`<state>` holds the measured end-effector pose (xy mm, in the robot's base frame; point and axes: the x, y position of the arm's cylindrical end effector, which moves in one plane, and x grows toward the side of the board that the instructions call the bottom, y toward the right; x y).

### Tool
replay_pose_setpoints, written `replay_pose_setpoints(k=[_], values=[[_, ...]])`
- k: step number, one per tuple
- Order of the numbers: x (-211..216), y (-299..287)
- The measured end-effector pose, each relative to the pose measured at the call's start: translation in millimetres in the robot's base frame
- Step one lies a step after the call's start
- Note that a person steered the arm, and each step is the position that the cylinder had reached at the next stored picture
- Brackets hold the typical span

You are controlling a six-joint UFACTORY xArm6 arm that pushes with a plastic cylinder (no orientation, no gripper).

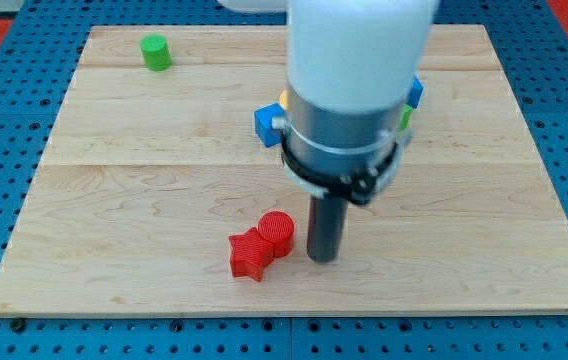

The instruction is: Push the red blocks slightly towards up

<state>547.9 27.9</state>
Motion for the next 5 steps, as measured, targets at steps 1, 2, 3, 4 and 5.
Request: replay_pose_setpoints(k=[1, 2, 3, 4, 5], values=[[-38, -68], [-40, -50], [-10, -43], [14, -69], [36, -94]])
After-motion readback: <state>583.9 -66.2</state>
